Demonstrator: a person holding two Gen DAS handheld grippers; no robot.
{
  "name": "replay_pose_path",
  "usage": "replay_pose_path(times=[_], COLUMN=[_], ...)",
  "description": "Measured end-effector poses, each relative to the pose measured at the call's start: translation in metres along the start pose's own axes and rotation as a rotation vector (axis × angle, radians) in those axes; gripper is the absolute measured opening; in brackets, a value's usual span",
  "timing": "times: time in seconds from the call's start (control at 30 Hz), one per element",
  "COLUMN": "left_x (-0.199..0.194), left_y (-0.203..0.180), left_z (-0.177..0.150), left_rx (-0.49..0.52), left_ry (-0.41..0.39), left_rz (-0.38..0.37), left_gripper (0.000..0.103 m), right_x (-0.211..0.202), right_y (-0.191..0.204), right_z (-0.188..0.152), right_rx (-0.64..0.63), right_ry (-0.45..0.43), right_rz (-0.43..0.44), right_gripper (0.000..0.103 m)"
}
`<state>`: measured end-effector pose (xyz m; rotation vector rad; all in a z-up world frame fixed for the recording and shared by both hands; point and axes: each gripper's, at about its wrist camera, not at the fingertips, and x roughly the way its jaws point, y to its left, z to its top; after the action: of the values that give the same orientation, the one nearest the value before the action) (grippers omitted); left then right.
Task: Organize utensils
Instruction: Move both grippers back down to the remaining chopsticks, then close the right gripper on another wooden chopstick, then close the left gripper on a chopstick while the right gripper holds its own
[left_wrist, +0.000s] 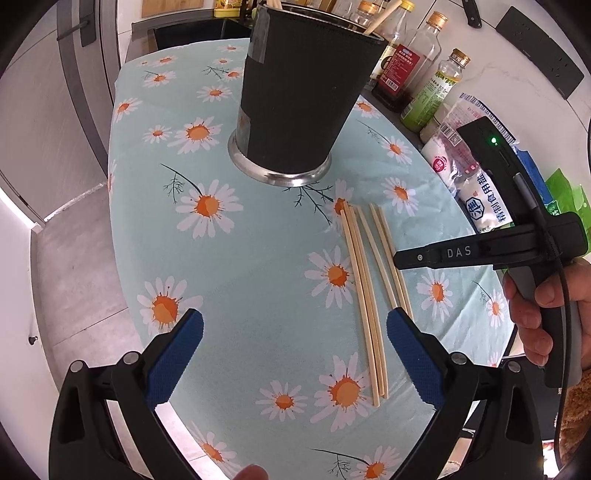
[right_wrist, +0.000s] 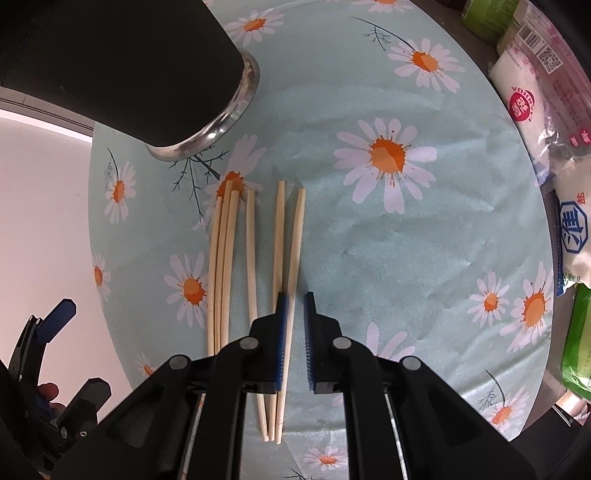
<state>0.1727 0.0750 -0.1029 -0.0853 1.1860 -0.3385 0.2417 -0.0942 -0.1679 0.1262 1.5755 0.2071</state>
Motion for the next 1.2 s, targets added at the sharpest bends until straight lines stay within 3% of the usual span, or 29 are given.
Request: replay_pose_path(times=[0.33,0.4,0.73,1.03,1.2], left_x=[0.014,0.017,0.04,0.071,0.088], left_y=[0.002,0.003,-0.007,-0.029,-0.038], left_z=[0.004,0.006,0.031,0.05,0.051], left_rx=[0.009,0.0,-0.046,-0.064,-0.056], left_ry=[0.066,0.083,0.198,0.313,0.346], left_rz=[0.07,0.081,0.083,0.11,0.179], left_gripper=[0.097,0.097,0.097,0.095,0.079], right_x=[0.013,0.014,0.005,-0.022,-0.03], right_y=[0.049,0.054,0.012,-0.025,-0.029], right_z=[0.004,0.004,0.015,0.017,0.004], right_rx=[-0.077,-0.089,-0.007,-0.025,-0.071], right_ry=[0.013,0.01,0.059,0.024,0.013], right_rz=[-0.216,-0.224,-0.017,0.086,0.127], right_gripper=[0.008,0.007,0.006,0.006,0.006])
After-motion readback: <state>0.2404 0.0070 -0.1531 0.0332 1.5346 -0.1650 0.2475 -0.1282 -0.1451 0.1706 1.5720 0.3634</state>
